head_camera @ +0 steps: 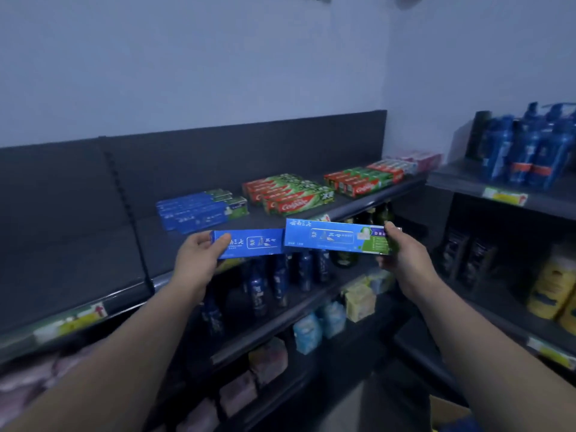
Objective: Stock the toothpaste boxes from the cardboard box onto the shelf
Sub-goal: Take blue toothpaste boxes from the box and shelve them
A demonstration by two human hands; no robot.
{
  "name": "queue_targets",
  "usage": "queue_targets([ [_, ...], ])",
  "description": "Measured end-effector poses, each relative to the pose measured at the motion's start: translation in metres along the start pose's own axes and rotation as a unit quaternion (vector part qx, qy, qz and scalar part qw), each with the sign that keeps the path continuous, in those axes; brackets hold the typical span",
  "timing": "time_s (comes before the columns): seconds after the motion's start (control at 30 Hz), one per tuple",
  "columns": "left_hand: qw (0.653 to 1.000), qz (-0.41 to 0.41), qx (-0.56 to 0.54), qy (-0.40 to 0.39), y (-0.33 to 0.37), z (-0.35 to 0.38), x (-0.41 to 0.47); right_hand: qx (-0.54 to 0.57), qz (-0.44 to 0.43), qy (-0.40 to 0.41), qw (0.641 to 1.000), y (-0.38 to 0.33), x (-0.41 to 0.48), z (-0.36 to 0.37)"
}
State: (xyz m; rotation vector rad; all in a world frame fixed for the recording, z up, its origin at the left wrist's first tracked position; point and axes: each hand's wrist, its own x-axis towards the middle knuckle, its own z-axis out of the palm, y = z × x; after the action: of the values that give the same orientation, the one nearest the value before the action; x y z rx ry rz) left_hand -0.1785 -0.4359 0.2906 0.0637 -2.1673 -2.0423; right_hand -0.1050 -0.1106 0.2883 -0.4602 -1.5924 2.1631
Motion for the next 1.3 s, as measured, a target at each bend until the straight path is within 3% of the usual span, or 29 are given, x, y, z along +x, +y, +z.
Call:
queue_targets([
  [0.3, 0.993, -0.007, 0.034, 0.11, -0.008, -0.064, 0.057, -0.026, 0.009, -0.097, 0.995, 0.014, 0.066, 0.097],
  [0.63, 0.99, -0.061, 0.035, 0.126, -0.039, -0.071, 0.136, -0.066, -0.005, -0.191, 0.979, 0.011, 0.157, 0.172],
  [0.77, 0.984, -0.068, 0.091, 0.139, -0.039, -0.066, 0.148, -0.117, 0.009, -0.241, 0.963, 0.02, 0.183, 0.194],
  [1.03, 0.971, -0.057, 0.173, 0.153, -0.04, -0.057, 0.166, -0.175, 0.026, -0.325, 0.929, 0.048, 0.178, 0.225],
  [1.3, 0.975, -0.054, 0.139, 0.163, -0.035, -0.07, 0.159, -0.208, 0.059, -0.351, 0.911, 0.068, 0.166, 0.248],
])
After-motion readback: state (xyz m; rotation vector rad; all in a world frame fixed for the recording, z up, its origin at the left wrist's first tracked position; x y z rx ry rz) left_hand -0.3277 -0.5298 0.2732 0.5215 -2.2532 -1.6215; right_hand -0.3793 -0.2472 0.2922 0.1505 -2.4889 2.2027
